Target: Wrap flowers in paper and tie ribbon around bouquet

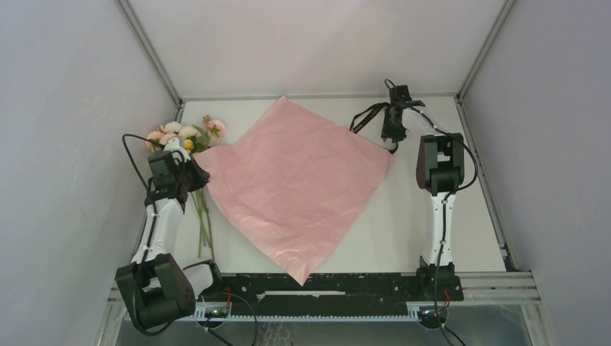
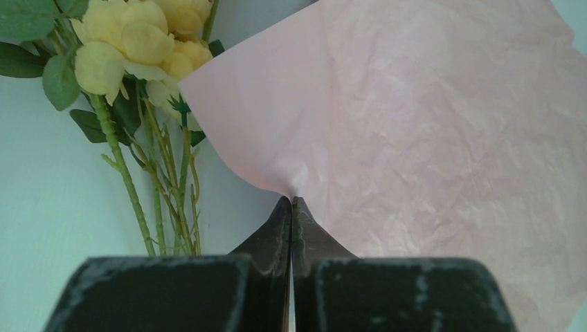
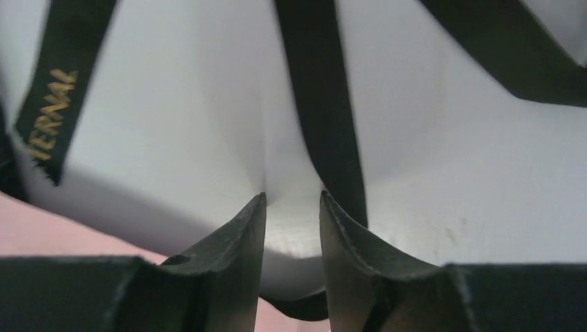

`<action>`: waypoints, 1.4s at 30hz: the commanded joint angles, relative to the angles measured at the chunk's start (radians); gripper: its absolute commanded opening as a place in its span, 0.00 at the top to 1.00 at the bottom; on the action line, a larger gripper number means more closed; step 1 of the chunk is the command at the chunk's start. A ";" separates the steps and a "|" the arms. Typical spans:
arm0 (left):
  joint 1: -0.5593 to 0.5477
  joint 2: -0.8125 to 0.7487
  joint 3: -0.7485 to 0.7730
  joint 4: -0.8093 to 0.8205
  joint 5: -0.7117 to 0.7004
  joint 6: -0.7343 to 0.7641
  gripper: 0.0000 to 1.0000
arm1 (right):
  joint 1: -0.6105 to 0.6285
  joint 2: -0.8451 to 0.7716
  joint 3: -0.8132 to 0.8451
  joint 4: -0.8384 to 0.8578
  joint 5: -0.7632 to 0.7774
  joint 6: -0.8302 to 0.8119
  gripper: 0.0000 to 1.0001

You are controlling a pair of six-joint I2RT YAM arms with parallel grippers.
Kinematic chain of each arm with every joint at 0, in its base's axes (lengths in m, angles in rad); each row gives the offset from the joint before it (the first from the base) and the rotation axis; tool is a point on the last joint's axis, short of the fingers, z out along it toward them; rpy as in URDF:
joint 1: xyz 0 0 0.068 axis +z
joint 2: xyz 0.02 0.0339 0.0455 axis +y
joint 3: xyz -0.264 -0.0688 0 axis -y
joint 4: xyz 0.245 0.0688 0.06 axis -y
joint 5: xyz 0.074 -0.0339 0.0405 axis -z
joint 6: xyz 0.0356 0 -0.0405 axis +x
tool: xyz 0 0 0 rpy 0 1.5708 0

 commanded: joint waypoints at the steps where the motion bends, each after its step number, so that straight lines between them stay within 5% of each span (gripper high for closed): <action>1: 0.001 -0.012 0.034 -0.020 0.058 0.043 1.00 | -0.077 -0.056 -0.096 -0.004 0.047 0.019 0.60; 13: -0.111 0.031 0.023 0.077 0.157 -0.089 1.00 | -0.418 -0.297 -0.396 0.024 0.054 0.057 0.63; 19: -0.204 0.098 0.030 0.106 0.185 -0.188 1.00 | -0.448 -0.452 -0.500 0.056 0.098 0.068 0.63; 27: -0.236 0.139 0.044 0.200 0.129 -0.209 1.00 | -0.161 -0.599 -0.484 0.022 0.227 0.034 0.49; 36: -0.445 0.231 0.125 0.264 0.168 -0.334 1.00 | 0.225 -0.526 -0.421 0.046 0.004 0.029 0.48; 42: -0.412 0.227 0.119 0.247 0.085 -0.304 1.00 | 0.357 -0.472 -0.511 0.132 -0.014 0.107 0.48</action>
